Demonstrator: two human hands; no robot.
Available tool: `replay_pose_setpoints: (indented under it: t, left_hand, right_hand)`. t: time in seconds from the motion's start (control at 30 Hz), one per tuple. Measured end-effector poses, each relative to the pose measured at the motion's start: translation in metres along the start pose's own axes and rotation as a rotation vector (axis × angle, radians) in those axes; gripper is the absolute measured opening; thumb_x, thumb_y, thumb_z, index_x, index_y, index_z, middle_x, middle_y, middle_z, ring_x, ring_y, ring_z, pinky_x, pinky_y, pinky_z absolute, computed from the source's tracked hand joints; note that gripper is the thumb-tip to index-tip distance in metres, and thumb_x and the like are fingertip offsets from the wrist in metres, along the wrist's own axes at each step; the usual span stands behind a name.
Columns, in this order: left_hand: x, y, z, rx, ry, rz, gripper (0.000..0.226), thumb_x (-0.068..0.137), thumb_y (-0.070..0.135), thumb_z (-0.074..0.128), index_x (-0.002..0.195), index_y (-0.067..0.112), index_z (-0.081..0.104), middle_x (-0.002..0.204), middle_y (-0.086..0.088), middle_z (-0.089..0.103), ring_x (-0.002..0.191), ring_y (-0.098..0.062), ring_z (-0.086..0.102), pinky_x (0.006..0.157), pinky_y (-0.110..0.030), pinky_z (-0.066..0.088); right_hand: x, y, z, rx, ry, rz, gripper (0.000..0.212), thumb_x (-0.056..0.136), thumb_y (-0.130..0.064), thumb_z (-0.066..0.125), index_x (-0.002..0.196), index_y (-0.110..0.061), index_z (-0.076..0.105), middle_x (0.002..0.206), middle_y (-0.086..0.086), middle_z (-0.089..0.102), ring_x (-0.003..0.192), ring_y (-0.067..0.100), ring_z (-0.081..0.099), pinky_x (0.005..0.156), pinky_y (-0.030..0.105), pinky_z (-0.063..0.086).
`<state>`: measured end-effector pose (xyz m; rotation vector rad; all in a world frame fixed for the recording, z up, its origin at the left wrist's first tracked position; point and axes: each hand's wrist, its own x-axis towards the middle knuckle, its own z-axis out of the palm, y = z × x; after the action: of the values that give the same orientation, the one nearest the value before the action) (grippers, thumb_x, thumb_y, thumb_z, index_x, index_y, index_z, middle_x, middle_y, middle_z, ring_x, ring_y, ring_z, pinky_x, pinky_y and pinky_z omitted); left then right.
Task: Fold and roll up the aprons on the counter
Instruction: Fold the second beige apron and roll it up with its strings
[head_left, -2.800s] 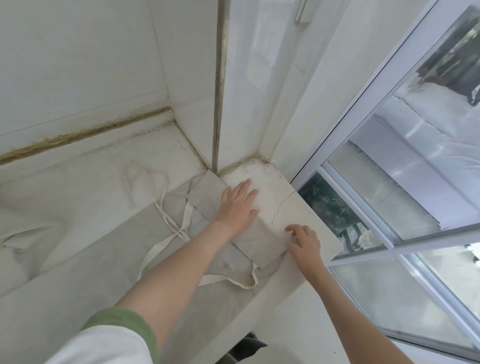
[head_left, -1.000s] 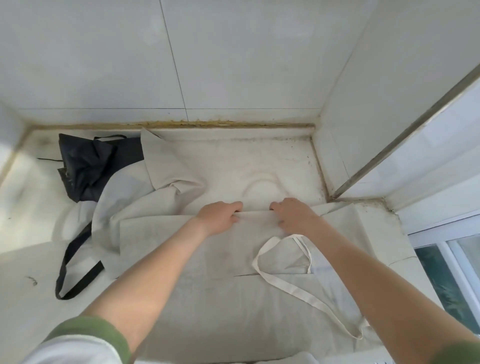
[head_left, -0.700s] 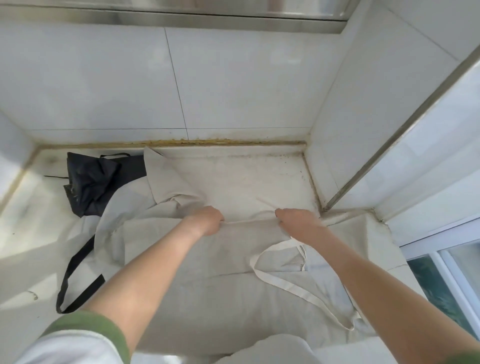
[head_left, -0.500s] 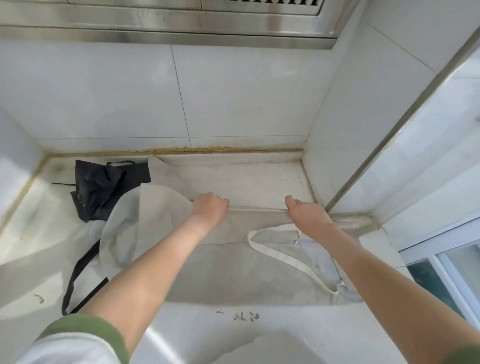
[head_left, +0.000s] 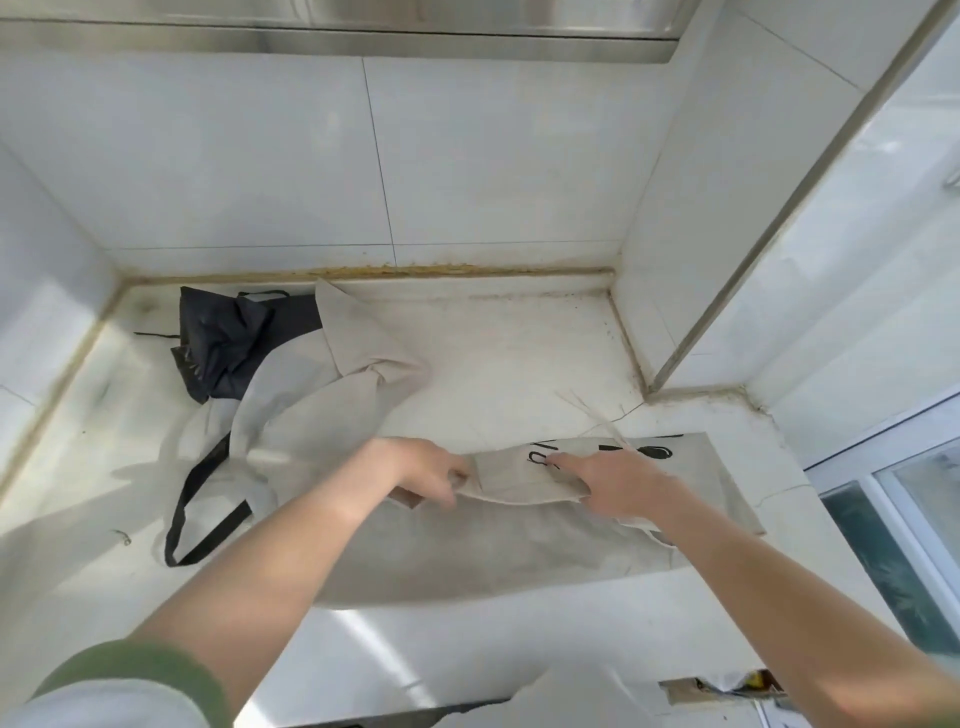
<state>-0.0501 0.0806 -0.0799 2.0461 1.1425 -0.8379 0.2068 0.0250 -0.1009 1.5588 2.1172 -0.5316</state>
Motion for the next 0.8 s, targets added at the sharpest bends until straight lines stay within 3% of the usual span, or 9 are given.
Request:
replay_pose_setpoints:
  t: [0.1,0.17,0.27,0.33,0.4,0.5,0.6,0.7,0.8]
  left_hand:
    - [-0.002,0.005,0.009,-0.126,-0.062,-0.012,0.05,0.09,0.069,0.037,0.104,0.03,0.063,0.1,-0.006,0.062,0.083,-0.018,0.056,0.085,-0.031,0.039]
    - [0.003,0.003,0.018,-0.225,0.063,-0.037,0.056,0.091,0.07,0.027,0.095,0.03,0.067,0.093,-0.003,0.06,0.08,-0.015,0.056,0.085,-0.031,0.038]
    - [0.016,-0.013,0.032,-0.111,0.3,-0.119,0.039,0.099,0.047,0.035,0.115,0.021,0.059,0.118,-0.005,0.056,0.109,-0.023,0.052,0.088,-0.032,0.04]
    - [0.022,-0.021,0.044,-0.038,0.281,-0.208,0.037,0.098,0.037,0.041,0.13,0.02,0.048,0.131,-0.008,0.049,0.12,-0.027,0.047,0.095,-0.034,0.039]
    - [0.024,-0.025,0.053,-0.047,0.225,-0.241,0.038,0.096,0.038,0.046,0.128,0.017,0.046,0.13,-0.008,0.048,0.119,-0.028,0.047,0.094,-0.035,0.038]
    - [0.025,-0.024,0.061,-0.067,0.19,-0.227,0.031,0.094,0.04,0.048,0.114,0.016,0.052,0.12,-0.007,0.054,0.114,-0.026,0.048,0.091,-0.034,0.034]
    - [0.028,-0.025,0.066,-0.069,0.159,-0.188,0.019,0.094,0.037,0.049,0.095,0.018,0.053,0.111,-0.008,0.056,0.107,-0.026,0.049,0.084,-0.032,0.032]
    - [0.031,-0.03,0.072,-0.227,0.225,-0.135,0.018,0.097,0.031,0.048,0.093,0.014,0.048,0.108,-0.013,0.057,0.1,-0.028,0.053,0.072,-0.031,0.032]
    - [0.029,-0.032,0.07,-0.204,0.433,-0.207,0.022,0.102,0.027,0.039,0.111,0.01,0.048,0.115,-0.013,0.059,0.107,-0.03,0.055,0.078,-0.035,0.036]
  right_hand:
    - [-0.007,-0.004,0.012,0.052,-0.045,-0.022,0.061,0.085,-0.02,0.046,0.14,-0.041,0.033,0.09,0.0,0.059,0.098,0.025,0.059,0.071,0.031,0.045]
    - [-0.011,-0.005,0.021,0.088,-0.1,-0.043,0.051,0.082,-0.031,0.053,0.131,-0.042,0.043,0.084,-0.009,0.057,0.096,0.02,0.058,0.081,0.035,0.05]
    - [-0.013,0.001,0.036,0.248,-0.215,-0.027,0.046,0.079,-0.058,0.062,0.12,-0.038,0.055,0.087,-0.014,0.057,0.095,0.014,0.057,0.086,0.032,0.046]
    - [-0.016,0.005,0.043,0.415,-0.224,0.002,0.044,0.078,-0.068,0.057,0.106,-0.034,0.062,0.085,-0.014,0.058,0.091,0.011,0.057,0.085,0.03,0.043]
    - [-0.018,0.005,0.046,0.594,-0.145,0.026,0.048,0.08,-0.074,0.047,0.091,-0.028,0.06,0.077,-0.012,0.056,0.08,0.01,0.059,0.081,0.029,0.044]
    - [-0.017,-0.002,0.046,0.824,-0.02,0.147,0.043,0.09,-0.065,0.041,0.111,-0.029,0.049,0.073,0.003,0.06,0.06,0.016,0.062,0.06,0.025,0.047]
    - [-0.007,-0.008,0.047,0.884,-0.101,0.256,0.058,0.094,-0.056,0.039,0.144,-0.041,0.017,0.076,0.017,0.067,0.052,0.026,0.066,0.056,0.03,0.053]
    - [0.004,-0.013,0.055,0.672,-0.1,0.303,0.046,0.092,-0.021,0.04,0.135,-0.025,0.024,0.072,0.014,0.061,0.053,0.029,0.061,0.057,0.042,0.056]
    - [0.017,-0.012,0.056,0.543,0.035,0.246,0.044,0.089,-0.009,0.038,0.132,-0.018,0.033,0.07,0.002,0.048,0.068,0.025,0.054,0.064,0.035,0.047]
